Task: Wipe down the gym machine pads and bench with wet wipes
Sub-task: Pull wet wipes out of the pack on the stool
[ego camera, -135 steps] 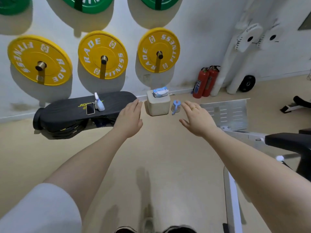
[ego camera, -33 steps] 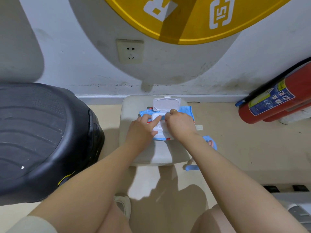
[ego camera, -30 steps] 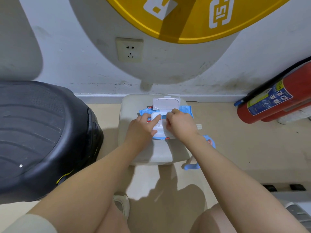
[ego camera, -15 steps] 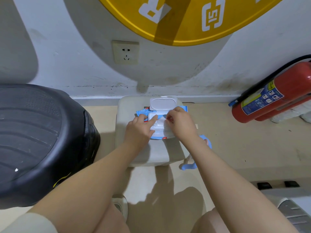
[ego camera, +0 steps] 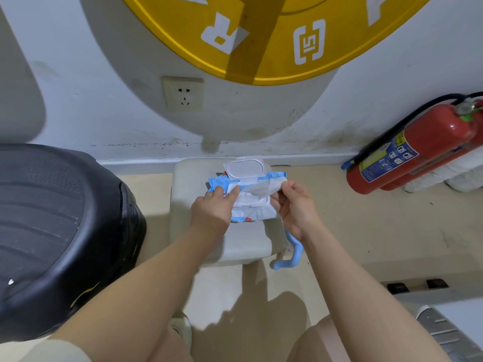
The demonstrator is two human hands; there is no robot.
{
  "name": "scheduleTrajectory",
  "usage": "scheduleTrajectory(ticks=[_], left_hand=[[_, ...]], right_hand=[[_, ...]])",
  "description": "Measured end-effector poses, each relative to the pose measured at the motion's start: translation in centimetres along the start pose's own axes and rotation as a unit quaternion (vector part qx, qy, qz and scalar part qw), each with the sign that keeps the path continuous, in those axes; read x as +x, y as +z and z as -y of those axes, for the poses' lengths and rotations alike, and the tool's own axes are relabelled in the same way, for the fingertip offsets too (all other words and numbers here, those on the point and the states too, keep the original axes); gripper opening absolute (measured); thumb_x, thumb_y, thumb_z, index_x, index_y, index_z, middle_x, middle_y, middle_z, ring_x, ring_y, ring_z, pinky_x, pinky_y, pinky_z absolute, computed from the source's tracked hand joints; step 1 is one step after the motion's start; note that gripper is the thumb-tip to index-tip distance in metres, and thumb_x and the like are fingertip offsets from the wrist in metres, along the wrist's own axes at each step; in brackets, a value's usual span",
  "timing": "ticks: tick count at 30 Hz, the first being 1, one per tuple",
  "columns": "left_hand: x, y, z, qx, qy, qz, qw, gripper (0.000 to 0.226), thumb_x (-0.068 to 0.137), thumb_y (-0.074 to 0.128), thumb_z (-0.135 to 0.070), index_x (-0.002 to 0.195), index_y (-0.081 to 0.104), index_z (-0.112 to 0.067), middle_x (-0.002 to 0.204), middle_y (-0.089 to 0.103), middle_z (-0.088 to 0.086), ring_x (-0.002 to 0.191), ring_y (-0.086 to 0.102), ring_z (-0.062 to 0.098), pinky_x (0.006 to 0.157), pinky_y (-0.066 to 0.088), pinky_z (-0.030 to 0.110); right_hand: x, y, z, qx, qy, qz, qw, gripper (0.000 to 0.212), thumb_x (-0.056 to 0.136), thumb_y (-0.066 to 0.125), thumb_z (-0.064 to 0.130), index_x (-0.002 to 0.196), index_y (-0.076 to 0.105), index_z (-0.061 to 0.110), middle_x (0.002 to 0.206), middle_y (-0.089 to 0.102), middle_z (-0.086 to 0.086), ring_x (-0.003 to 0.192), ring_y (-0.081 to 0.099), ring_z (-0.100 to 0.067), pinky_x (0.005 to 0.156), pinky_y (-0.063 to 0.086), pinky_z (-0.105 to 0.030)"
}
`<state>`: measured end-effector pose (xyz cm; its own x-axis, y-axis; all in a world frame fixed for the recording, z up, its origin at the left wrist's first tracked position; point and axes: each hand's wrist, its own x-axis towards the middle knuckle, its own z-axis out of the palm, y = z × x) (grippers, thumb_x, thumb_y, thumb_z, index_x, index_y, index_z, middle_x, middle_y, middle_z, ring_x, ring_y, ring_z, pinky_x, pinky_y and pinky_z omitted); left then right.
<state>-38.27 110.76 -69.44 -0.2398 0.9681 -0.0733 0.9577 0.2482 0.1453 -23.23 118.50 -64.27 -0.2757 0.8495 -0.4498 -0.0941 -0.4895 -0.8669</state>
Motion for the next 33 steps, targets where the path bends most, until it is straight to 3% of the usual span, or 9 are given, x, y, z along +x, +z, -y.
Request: scheduleTrajectory(ticks=[3, 5, 8, 10, 14, 23, 27, 30, 33], left_hand=[[-0.2, -0.4, 0.2, -0.075, 0.008, -0.048, 0.996, 0.050, 0.073, 0.042, -0.039, 0.115, 0.065, -0.024, 0.116, 0.060, 0.011, 0.093, 0.062, 0.028, 0.077, 0.035, 0.031], [-0.2, -0.8, 0.0, -0.105, 0.027, -0.096, 0.990, 0.047, 0.067, 0.046, -0.049, 0.094, 0.071, -0.019, 0.112, 0.064, 0.011, 0.094, 0.061, 0.025, 0.079, 0.030, 0.032], [-0.1, -1.9, -1.0, -0.131, 0.006, -0.121, 0.984, 0.039, 0.075, 0.059, -0.046, 0.099, 0.066, -0.016, 0.121, 0.060, 0.006, 0.112, 0.056, 0.022, 0.088, 0.022, 0.031], [0.2, -2.0, -1.6, -0.131, 0.000, -0.086, 0.988, 0.039, 0.084, 0.059, -0.039, 0.118, 0.055, -0.019, 0.137, 0.046, -0.003, 0.130, 0.039, 0.015, 0.097, 0.012, 0.031], [0.5, -1.4, -2.3, -0.130, 0.005, 0.011, 0.991, 0.049, 0.093, 0.046, -0.042, 0.139, 0.035, -0.031, 0.147, 0.030, -0.015, 0.137, 0.022, 0.004, 0.105, 0.009, 0.032], [1.3, -1.4, -2.8, -0.112, -0.028, 0.025, 0.993, 0.044, 0.092, 0.048, -0.040, 0.134, 0.039, -0.029, 0.137, 0.038, -0.012, 0.131, 0.029, 0.011, 0.104, 0.016, 0.034], [1.3, -1.5, -3.2, -0.103, -0.031, 0.027, 0.994, 0.043, 0.093, 0.049, -0.037, 0.133, 0.041, -0.027, 0.137, 0.038, -0.009, 0.131, 0.029, 0.015, 0.108, 0.013, 0.038], [1.3, -1.8, -3.1, -0.151, -0.045, 0.029, 0.987, 0.043, 0.091, 0.052, -0.040, 0.132, 0.044, -0.030, 0.136, 0.040, -0.010, 0.132, 0.029, 0.013, 0.107, 0.011, 0.035], [1.3, -2.2, -2.8, -0.238, -0.057, -0.012, 0.970, 0.035, 0.090, 0.053, -0.041, 0.123, 0.052, -0.033, 0.130, 0.048, -0.013, 0.130, 0.032, 0.010, 0.100, 0.008, 0.028]], right_hand=[[0.2, -0.1, -0.3, -0.194, -0.043, -0.041, 0.979, 0.020, 0.092, 0.047, 0.009, 0.074, 0.047, 0.018, 0.067, 0.051, -0.003, 0.066, 0.047, -0.015, 0.066, 0.043, -0.026], [-0.1, 0.5, 0.1, -0.297, -0.083, -0.014, 0.951, 0.012, 0.088, 0.055, 0.012, 0.083, 0.050, 0.022, 0.071, 0.051, -0.003, 0.065, 0.046, -0.015, 0.063, 0.039, -0.027], [0.0, 1.2, 0.7, -0.389, -0.112, 0.006, 0.914, 0.020, 0.083, 0.063, 0.014, 0.101, 0.055, 0.018, 0.082, 0.057, 0.005, 0.068, 0.050, -0.012, 0.065, 0.042, -0.023], [0.3, 1.3, 1.1, -0.428, -0.127, 0.000, 0.895, 0.012, 0.084, 0.061, 0.012, 0.095, 0.061, 0.016, 0.080, 0.057, 0.011, 0.067, 0.050, -0.009, 0.063, 0.041, -0.021], [0.1, 1.1, 1.2, -0.351, -0.097, 0.006, 0.931, 0.017, 0.085, 0.058, 0.008, 0.070, 0.061, 0.016, 0.071, 0.059, 0.005, 0.069, 0.053, -0.012, 0.068, 0.042, -0.025], [-1.2, -0.7, 0.6, -0.058, -0.049, 0.017, 0.997, 0.028, 0.088, 0.048, -0.001, 0.066, 0.053, 0.016, 0.069, 0.048, -0.002, 0.068, 0.048, -0.017, 0.072, 0.043, -0.032], [-1.7, 0.0, 0.7, -0.290, -0.183, -0.007, 0.939, 0.017, 0.084, 0.053, 0.006, 0.070, 0.055, 0.014, 0.068, 0.052, 0.002, 0.065, 0.047, -0.007, 0.061, 0.037, -0.014], [-1.1, 0.4, 1.7, -0.408, -0.196, -0.016, 0.891, 0.015, 0.088, 0.053, 0.008, 0.075, 0.056, 0.015, 0.064, 0.053, 0.011, 0.057, 0.045, -0.001, 0.056, 0.035, -0.012], [-0.7, 0.1, 1.9, -0.385, -0.149, 0.022, 0.911, 0.011, 0.087, 0.060, 0.011, 0.095, 0.057, 0.017, 0.083, 0.058, 0.007, 0.073, 0.053, -0.008, 0.066, 0.041, -0.013]])
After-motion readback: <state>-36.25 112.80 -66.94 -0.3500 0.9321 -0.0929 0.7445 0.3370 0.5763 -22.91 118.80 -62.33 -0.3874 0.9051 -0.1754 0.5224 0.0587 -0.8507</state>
